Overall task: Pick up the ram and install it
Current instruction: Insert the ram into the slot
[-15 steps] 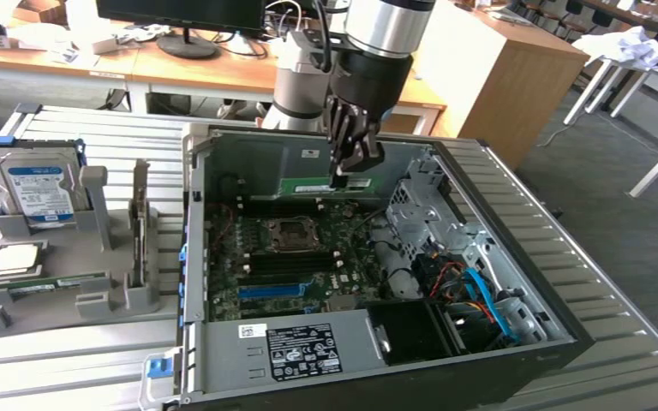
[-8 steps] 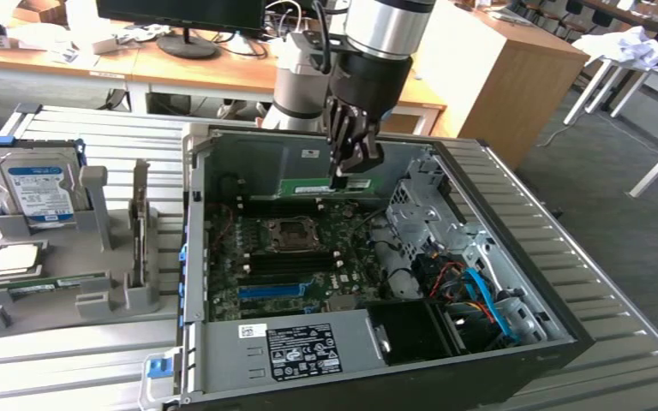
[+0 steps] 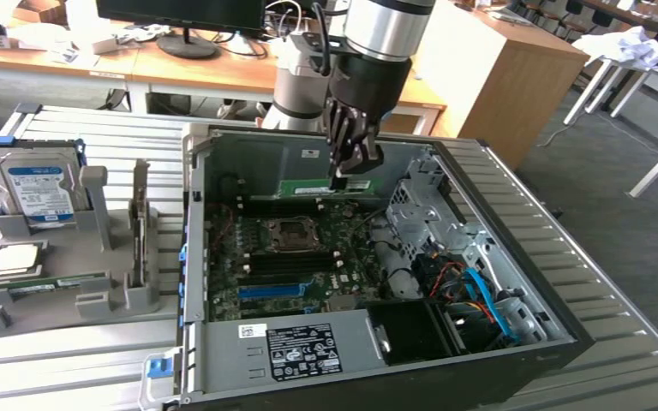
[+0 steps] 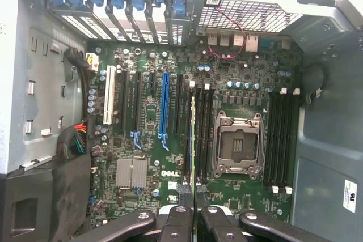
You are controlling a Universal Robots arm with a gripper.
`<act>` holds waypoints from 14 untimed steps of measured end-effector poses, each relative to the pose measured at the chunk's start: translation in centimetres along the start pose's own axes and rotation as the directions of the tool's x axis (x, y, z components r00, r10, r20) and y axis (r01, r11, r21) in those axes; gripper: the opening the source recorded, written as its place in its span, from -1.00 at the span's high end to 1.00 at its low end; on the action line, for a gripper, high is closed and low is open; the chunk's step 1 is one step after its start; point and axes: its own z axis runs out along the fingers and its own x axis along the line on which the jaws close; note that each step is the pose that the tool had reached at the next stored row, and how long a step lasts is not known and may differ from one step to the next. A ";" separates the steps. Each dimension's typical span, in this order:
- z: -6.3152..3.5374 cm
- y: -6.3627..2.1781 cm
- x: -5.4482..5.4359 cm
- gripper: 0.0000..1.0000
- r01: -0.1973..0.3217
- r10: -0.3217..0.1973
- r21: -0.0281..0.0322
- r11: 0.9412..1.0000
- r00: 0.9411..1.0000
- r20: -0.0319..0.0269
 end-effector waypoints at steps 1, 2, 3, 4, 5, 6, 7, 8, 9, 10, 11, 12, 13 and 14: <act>0.02 0.00 0.0 0.74 0.000 0.000 0.000 1.000 1.000 0.000; 0.04 0.00 0.0 0.74 0.000 0.000 0.000 1.000 1.000 0.000; 0.06 0.00 0.0 0.74 0.000 0.000 0.000 1.000 1.000 0.000; 0.09 0.00 0.0 0.74 0.000 0.000 0.000 1.000 1.000 0.000; 0.14 0.00 0.0 0.74 0.000 0.000 0.000 1.000 1.000 0.000; 0.16 0.00 0.0 0.74 0.000 0.000 0.000 1.000 1.000 0.000; 0.18 0.00 0.0 0.74 0.000 0.000 0.000 1.000 1.000 0.000; 0.20 0.00 0.0 0.74 0.000 0.000 0.000 1.000 1.000 0.000; 0.22 0.00 0.0 0.74 0.000 0.000 0.000 1.000 1.000 0.000; 0.25 0.00 0.0 0.74 0.000 0.000 0.000 1.000 1.000 0.000; 0.29 0.00 0.0 0.74 0.000 0.000 0.000 1.000 1.000 0.000; 0.30 0.00 0.0 0.74 0.000 0.000 0.000 1.000 1.000 0.000; 0.32 0.00 0.0 0.74 0.000 0.000 0.000 1.000 1.000 0.000; 0.34 0.00 0.0 0.74 0.000 0.000 0.000 1.000 1.000 0.000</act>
